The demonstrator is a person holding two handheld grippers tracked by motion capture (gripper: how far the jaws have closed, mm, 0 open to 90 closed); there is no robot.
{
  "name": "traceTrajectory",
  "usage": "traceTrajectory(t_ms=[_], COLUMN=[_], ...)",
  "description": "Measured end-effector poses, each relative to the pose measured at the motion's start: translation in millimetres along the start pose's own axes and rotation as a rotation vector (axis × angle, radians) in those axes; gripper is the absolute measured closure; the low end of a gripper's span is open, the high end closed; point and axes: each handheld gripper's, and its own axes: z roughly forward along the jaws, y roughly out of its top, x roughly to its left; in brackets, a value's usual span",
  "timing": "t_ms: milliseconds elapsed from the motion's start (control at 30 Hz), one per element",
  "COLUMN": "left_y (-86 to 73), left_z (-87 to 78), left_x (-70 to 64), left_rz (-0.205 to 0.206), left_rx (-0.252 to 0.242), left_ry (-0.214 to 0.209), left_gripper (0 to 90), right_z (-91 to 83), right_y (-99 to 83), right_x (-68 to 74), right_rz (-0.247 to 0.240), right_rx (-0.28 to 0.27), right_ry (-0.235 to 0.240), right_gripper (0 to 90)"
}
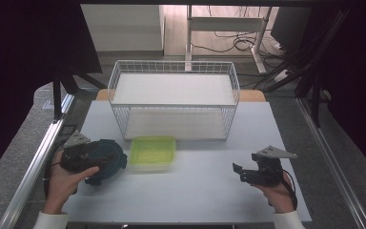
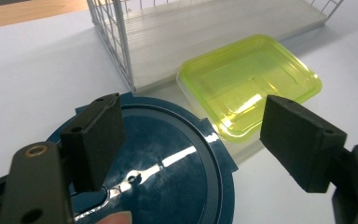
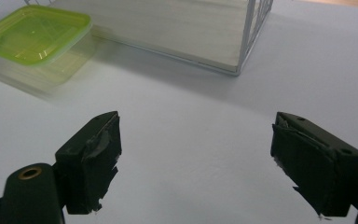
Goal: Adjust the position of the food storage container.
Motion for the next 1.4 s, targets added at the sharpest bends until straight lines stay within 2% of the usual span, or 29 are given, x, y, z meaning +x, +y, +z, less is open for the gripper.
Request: traceTrajectory(t_ms=[233, 333, 433, 467, 600, 867, 1100, 1300, 1400], left_y=[-2.7, -3.4, -3.6, -3.9, -3.4, -2.6, -3.6, 7.0, 16.1], left_z=[-2.0, -5.8, -6.3, -6.7, -7.5, -4.3, -6.3, -8.3, -10.5], left_x=[-2.7, -3.0, -2.5, -2.8, -4.7, -5.2, -5.3, -0.2, 1.2], left_rz=[0.010, 0.018, 0.013, 0.017, 0.024, 0.018, 0.017, 0.005, 0.022], left_rx=[-0.001, -0.013, -0.015, -0.022, -0.028, -0.009, -0.008, -0.013, -0.011], left_ry=[0.004, 0.000, 0.001, -0.014, -0.034, -0.038, -0.043, -0.021, -0.007], left_gripper=[20.7, 20.7, 20.6, 20.4, 19.6, 20.8, 20.9, 21.0, 21.0], right_z=[2.0, -0.1, -2.5, -2.9, -3.9, -2.7, 0.4, 0.6, -0.2], right_y=[0.7, 2.1, 1.4, 1.1, 1.1, 0.7, 1.3, 0.9, 1.1], right_x=[-0.4, 3.1, 5.5, 6.0, 6.7, 4.8, 9.9, 7.7, 7.8], right_rz=[0.001, 0.014, 0.007, 0.009, 0.003, 0.011, -0.003, 0.004, 0.003], right_rx=[0.010, 0.007, 0.006, 0.007, 0.005, 0.003, 0.012, 0.014, 0.013], right_ry=[0.009, 0.011, 0.003, 0.002, 0.002, 0.007, 0.020, 0.027, 0.032], right_gripper=[17.2, 17.4, 17.5, 17.4, 17.5, 17.6, 17.6, 17.7, 17.7])
